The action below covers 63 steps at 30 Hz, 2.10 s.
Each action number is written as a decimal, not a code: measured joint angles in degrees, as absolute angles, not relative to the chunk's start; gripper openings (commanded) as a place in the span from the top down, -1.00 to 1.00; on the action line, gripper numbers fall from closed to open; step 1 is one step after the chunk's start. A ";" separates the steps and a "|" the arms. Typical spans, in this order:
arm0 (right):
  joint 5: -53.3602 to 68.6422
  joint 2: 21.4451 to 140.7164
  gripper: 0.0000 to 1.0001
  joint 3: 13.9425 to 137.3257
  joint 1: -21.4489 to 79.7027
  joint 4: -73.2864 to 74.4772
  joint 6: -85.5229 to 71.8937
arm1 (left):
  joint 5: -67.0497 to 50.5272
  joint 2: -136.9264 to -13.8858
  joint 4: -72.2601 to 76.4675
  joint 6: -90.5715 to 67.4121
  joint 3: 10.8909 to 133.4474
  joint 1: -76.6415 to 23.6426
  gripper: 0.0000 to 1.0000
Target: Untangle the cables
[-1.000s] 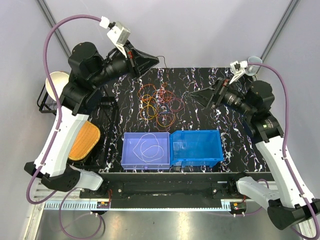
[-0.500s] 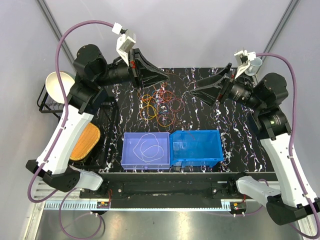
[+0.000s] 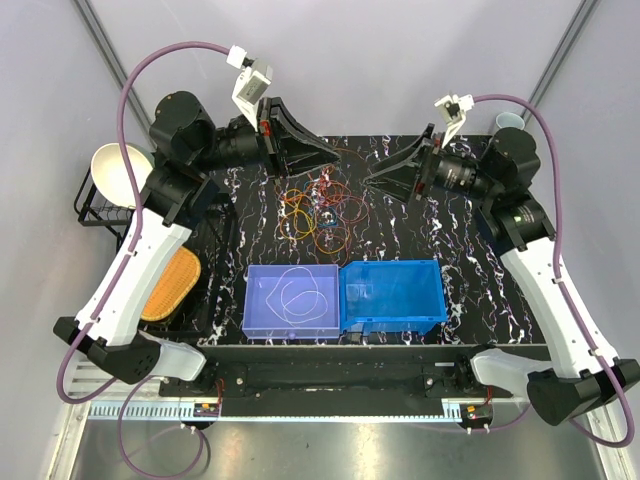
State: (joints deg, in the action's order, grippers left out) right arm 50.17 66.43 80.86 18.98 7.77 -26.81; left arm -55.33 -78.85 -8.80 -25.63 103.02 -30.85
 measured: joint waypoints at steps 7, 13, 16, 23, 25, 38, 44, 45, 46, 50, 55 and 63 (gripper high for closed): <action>50.46 67.70 0.55 80.40 21.74 6.59 -26.65 | -55.27 -78.85 -7.92 -25.63 101.93 -30.85 1.00; 48.86 67.70 1.00 80.01 22.46 6.28 -26.59 | -54.17 -78.78 -7.92 -25.15 100.73 -30.85 1.00; 45.80 67.42 1.00 80.29 22.50 7.18 -26.02 | -52.64 -78.56 -8.73 -24.25 99.57 -30.85 1.00; 39.64 67.83 1.00 94.87 22.52 14.63 -23.62 | -45.60 -73.23 -11.70 -21.43 88.05 -30.96 1.00; 39.75 67.90 1.00 99.26 22.68 15.81 -23.22 | -44.14 -72.47 -10.98 -21.41 85.19 -31.70 1.00; 39.42 66.65 0.93 108.62 22.83 16.56 -23.05 | -33.12 -77.01 -14.57 -19.20 79.24 -40.18 1.00; 34.59 61.76 -0.57 99.79 22.83 18.96 -22.24 | -32.53 -77.89 -17.17 -18.11 81.95 -41.56 1.00; 33.15 60.64 -0.62 97.54 22.83 19.31 -22.20 | -32.42 -77.93 -18.00 -17.78 83.07 -41.58 1.00; 31.77 59.53 -0.64 95.18 22.83 19.84 -22.20 | -32.25 -77.91 -18.90 -17.43 84.44 -41.56 1.00; 27.77 56.42 -0.65 87.55 22.83 21.87 -22.46 | -30.50 -77.89 -22.96 -15.62 91.50 -41.56 1.00; 26.76 54.72 -0.62 79.66 22.83 22.90 -23.00 | -29.63 -77.30 -24.69 -14.06 97.49 -41.56 1.00; 26.72 54.08 -0.53 67.46 22.83 22.57 -24.49 | -28.38 -76.84 -27.49 -13.34 98.21 -41.56 1.00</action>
